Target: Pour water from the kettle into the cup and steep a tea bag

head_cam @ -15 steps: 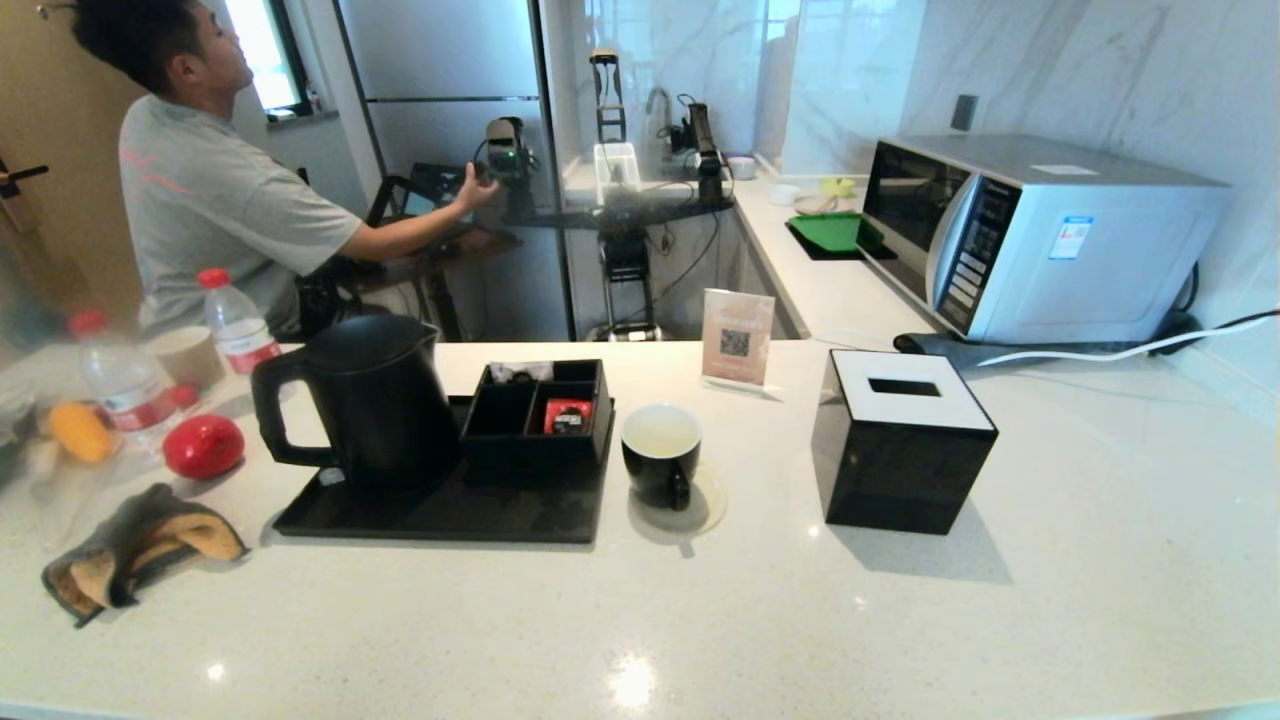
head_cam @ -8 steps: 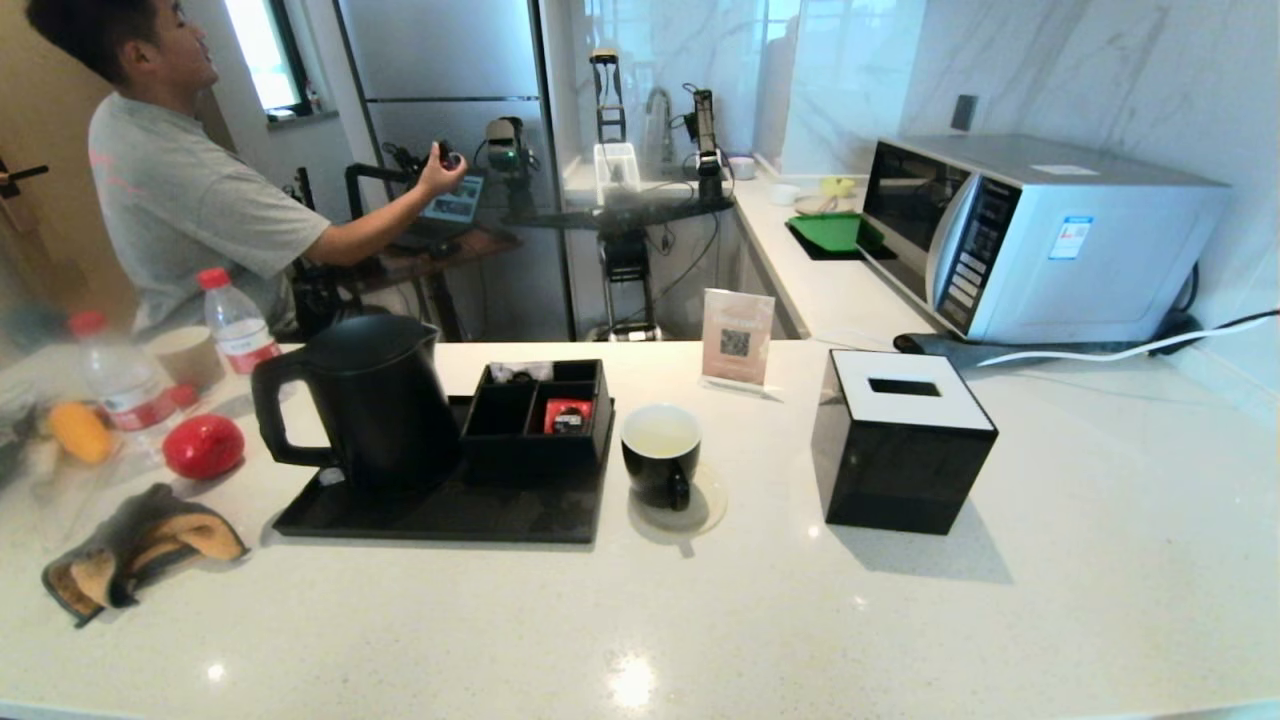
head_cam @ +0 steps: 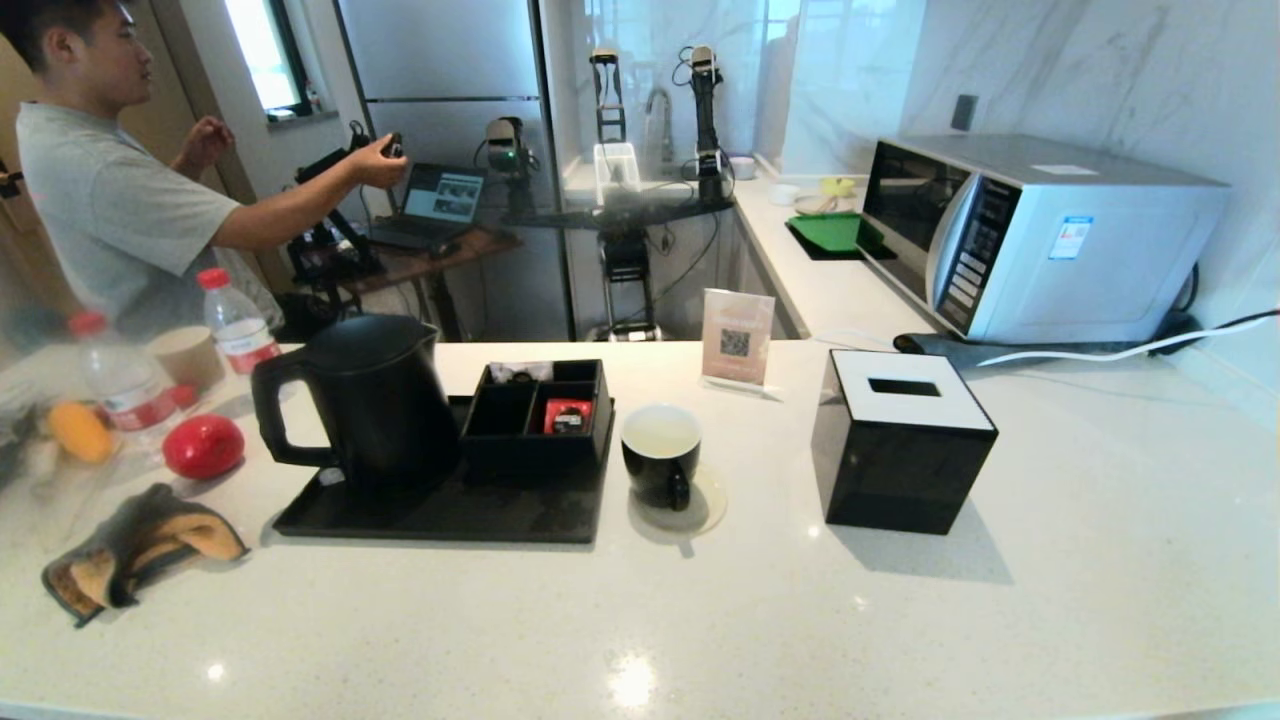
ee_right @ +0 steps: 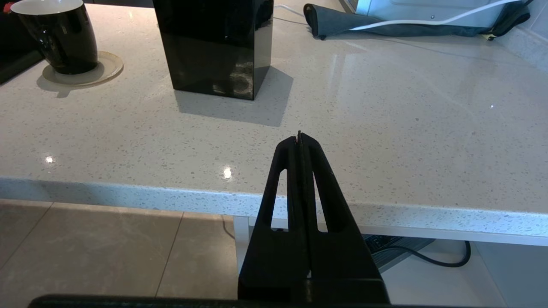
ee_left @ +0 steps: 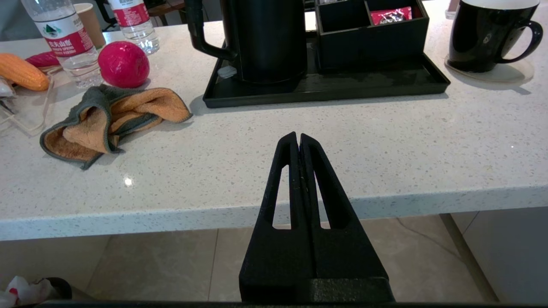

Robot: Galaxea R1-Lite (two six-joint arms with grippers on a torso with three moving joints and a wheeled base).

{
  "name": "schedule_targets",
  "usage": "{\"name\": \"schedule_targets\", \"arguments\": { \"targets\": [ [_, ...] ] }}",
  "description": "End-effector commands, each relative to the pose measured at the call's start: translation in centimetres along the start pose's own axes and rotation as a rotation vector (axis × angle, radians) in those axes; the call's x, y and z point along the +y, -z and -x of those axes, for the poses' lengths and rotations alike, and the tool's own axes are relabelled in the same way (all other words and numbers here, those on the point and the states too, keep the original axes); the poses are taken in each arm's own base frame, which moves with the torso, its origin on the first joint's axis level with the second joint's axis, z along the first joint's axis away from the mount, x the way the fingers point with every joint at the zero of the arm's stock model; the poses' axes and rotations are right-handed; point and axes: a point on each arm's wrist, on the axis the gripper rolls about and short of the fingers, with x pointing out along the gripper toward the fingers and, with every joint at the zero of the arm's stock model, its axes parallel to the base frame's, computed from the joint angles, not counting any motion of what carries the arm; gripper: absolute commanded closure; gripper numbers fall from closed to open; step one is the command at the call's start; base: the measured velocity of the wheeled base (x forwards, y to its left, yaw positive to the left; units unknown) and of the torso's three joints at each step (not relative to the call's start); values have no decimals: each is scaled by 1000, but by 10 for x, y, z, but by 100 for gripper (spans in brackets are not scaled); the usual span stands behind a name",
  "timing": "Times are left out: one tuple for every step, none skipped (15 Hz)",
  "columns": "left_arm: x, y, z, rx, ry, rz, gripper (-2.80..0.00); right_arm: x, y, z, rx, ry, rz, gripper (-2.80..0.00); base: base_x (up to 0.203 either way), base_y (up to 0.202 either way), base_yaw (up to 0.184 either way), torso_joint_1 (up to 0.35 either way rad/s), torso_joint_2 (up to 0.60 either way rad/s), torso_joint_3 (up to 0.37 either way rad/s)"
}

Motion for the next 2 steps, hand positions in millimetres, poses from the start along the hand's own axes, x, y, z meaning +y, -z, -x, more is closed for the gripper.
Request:
{"name": "schedule_targets", "arguments": {
  "targets": [
    [0,0,0,0,0,0,0,0,0,0,1,-1,0,0,0,0,0,0,0,0],
    [0,0,0,0,0,0,0,0,0,0,1,-1,0,0,0,0,0,0,0,0]
  ]
}}
